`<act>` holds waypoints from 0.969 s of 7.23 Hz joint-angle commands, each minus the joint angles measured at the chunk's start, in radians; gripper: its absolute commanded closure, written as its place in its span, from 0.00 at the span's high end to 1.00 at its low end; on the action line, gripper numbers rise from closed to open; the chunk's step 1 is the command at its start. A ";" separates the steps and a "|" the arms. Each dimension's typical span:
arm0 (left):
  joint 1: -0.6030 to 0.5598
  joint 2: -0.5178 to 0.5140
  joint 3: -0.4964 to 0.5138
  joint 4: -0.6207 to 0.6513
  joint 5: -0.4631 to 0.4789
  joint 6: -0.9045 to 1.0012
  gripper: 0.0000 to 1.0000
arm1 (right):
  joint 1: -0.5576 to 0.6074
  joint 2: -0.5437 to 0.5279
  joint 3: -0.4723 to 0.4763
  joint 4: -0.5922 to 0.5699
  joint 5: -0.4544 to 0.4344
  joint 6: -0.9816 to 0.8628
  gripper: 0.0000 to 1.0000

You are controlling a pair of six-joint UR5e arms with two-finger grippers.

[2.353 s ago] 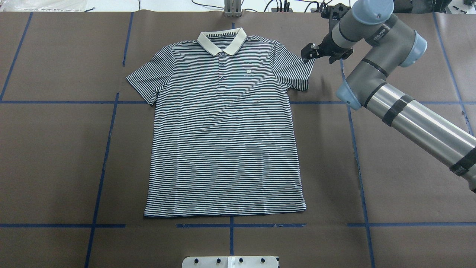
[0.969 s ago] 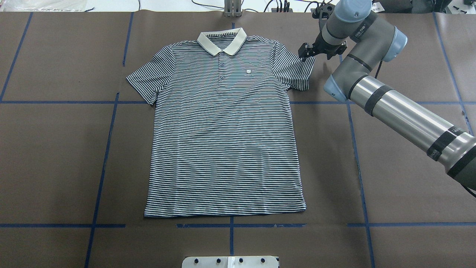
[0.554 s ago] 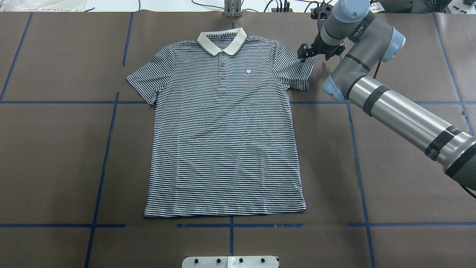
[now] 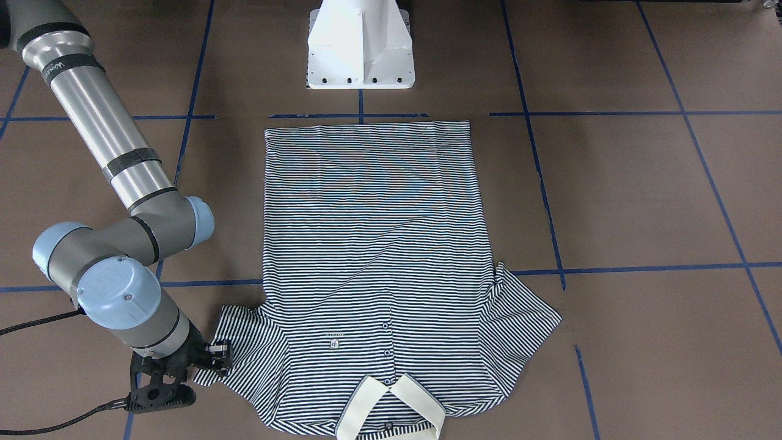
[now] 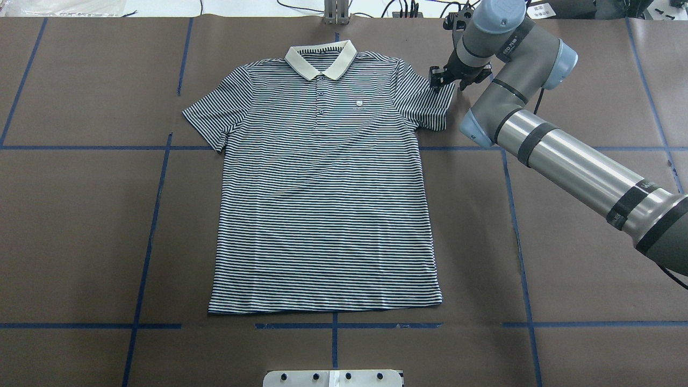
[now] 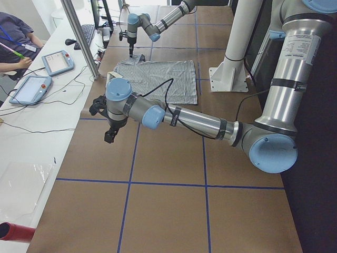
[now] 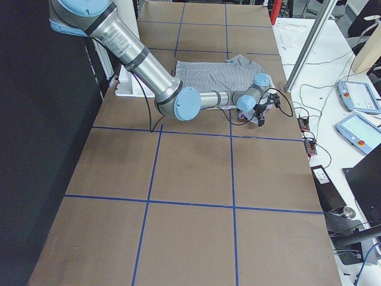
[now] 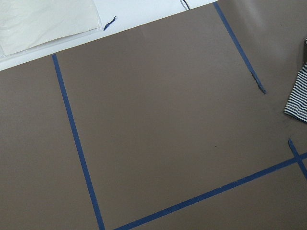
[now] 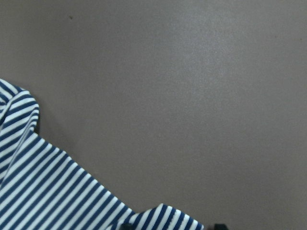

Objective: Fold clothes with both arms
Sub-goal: 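Grasp the sleeve and fold it inward toward the collar with the right gripper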

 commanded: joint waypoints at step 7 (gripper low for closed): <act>0.000 -0.015 0.006 0.008 0.001 0.000 1.00 | 0.015 0.031 0.095 -0.024 0.054 -0.022 0.00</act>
